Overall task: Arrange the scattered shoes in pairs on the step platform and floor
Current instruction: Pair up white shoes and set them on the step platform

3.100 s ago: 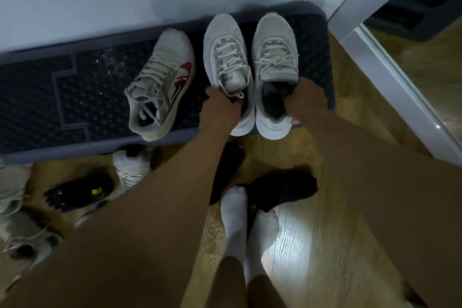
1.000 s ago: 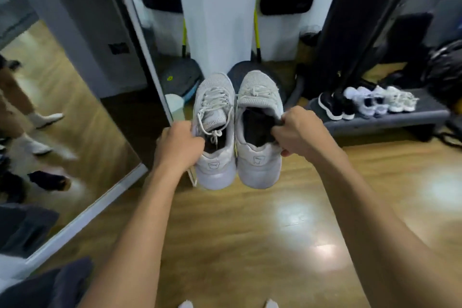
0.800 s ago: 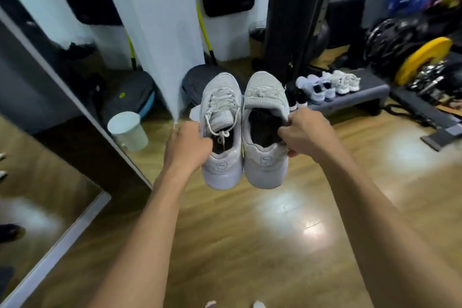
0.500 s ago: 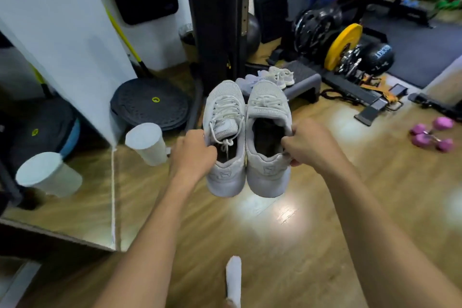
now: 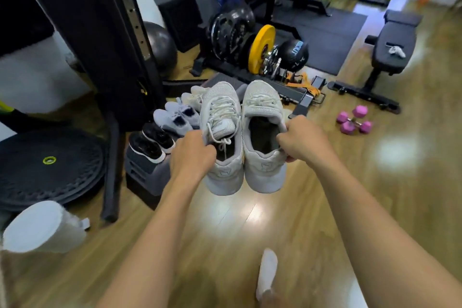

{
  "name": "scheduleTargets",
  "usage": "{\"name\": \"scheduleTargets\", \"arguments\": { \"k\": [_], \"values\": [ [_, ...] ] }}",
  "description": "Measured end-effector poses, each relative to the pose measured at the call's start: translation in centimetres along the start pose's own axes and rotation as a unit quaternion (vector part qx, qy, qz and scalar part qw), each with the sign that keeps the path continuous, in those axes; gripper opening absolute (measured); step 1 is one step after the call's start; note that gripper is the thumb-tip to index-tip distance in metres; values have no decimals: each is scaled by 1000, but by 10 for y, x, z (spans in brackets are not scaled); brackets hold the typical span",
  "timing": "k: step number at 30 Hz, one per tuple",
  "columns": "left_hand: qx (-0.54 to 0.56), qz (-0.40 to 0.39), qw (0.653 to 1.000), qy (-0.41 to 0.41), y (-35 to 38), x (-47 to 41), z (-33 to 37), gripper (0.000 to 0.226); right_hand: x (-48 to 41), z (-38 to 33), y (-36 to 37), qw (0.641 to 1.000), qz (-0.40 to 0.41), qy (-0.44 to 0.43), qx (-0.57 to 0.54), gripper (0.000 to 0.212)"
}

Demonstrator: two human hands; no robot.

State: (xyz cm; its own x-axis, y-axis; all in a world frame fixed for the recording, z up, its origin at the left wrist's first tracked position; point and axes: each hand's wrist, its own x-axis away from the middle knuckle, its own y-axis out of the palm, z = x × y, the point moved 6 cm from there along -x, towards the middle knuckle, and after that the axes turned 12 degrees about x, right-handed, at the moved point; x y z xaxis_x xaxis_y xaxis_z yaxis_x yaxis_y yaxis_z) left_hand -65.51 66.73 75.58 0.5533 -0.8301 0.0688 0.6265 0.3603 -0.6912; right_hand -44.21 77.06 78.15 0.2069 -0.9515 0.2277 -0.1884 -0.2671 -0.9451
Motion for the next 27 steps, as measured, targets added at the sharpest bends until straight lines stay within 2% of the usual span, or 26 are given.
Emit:
{"name": "scheduleTargets", "arguments": {
  "k": [4,9,15,27],
  "values": [
    [0,13,1000,-5,40,-79,39,6,-91,18,-22,1000,-5,-5,-22,15],
    [12,21,999,-23,74,-173,82,4,-200,21,-57,999,-11,-40,3,17],
    [1,37,998,-58,109,-289,95,5,-333,4,-61,998,-40,-54,8,19],
    [36,2,994,-100,206,-523,126,6,-590,-4,-70,997,-65,-4,39,17]
  ]
}}
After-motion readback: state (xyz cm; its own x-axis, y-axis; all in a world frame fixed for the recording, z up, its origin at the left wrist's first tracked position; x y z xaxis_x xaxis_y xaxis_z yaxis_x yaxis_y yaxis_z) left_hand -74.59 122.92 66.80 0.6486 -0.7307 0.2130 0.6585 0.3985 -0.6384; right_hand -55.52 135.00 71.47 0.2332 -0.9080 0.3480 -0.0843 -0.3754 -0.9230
